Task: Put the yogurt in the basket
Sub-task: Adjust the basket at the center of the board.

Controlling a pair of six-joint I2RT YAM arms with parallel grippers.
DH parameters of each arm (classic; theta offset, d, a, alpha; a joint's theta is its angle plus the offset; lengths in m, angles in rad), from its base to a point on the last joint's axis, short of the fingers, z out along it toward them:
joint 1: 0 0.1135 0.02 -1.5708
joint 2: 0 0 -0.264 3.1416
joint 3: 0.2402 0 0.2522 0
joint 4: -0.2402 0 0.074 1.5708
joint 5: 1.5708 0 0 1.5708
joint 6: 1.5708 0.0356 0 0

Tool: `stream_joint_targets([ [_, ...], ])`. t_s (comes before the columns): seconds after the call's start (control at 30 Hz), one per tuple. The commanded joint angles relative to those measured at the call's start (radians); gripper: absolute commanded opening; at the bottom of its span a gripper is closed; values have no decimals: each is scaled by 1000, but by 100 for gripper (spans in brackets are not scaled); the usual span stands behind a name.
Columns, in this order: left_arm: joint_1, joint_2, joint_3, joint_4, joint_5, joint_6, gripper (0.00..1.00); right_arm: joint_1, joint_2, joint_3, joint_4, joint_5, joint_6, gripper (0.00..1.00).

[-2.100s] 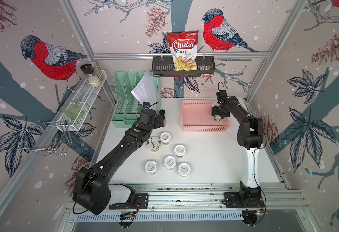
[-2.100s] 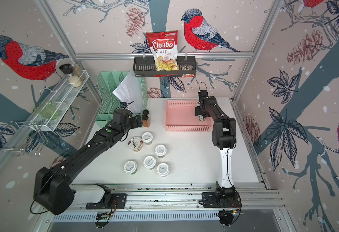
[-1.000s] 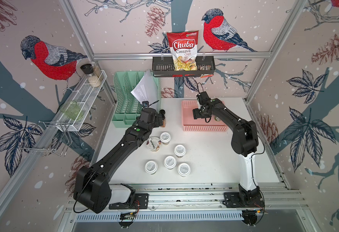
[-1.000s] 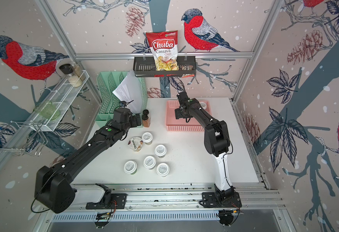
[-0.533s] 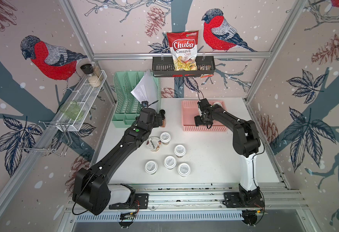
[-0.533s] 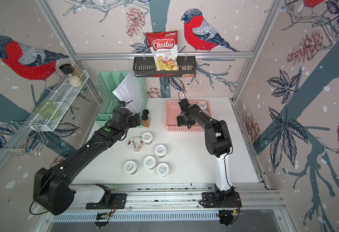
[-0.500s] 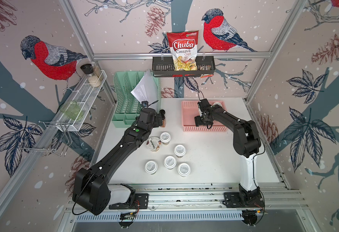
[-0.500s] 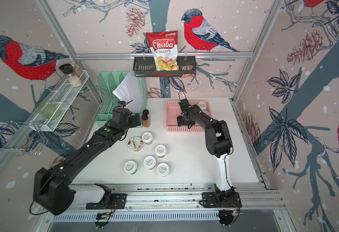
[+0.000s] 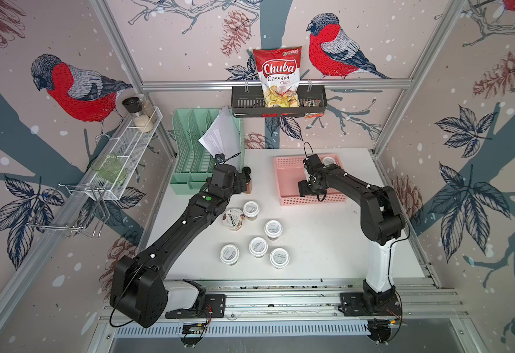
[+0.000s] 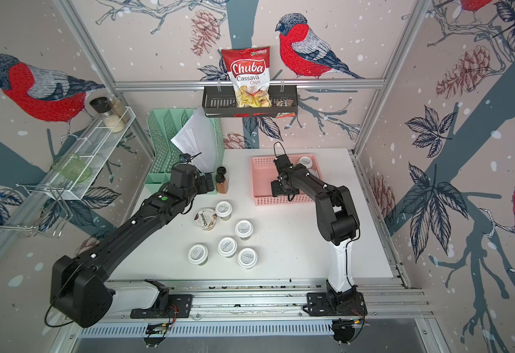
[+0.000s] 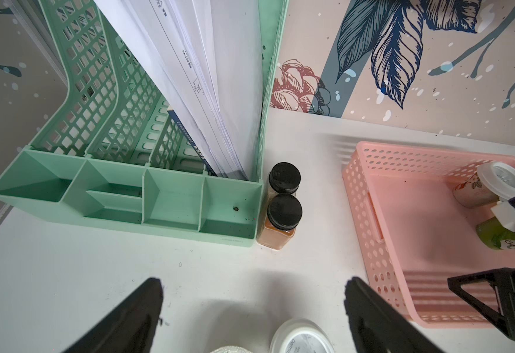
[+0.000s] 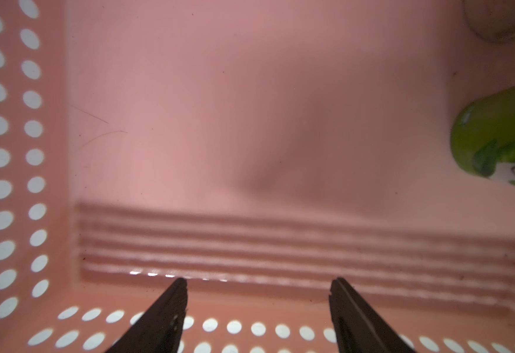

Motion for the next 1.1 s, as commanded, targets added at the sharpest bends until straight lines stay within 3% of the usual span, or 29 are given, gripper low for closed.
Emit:
stream_joint_targets([
  [0.0,2,-7,3,3,10,4,96,3,-25,-22,5,18,16,76],
  [0.33,2,-16,0,6,21,3,96,-14,-139,-23,2,35,37,76],
  [0.5,3,-19,0,8,35,3,96,-157,-269,-68,73,7,71,74],
  [0.77,2,-27,-1,14,57,1,96,-435,-427,-313,270,-114,139,71],
  [1.07,2,-41,-3,14,64,1,96,-502,-346,-358,303,-134,138,71],
])
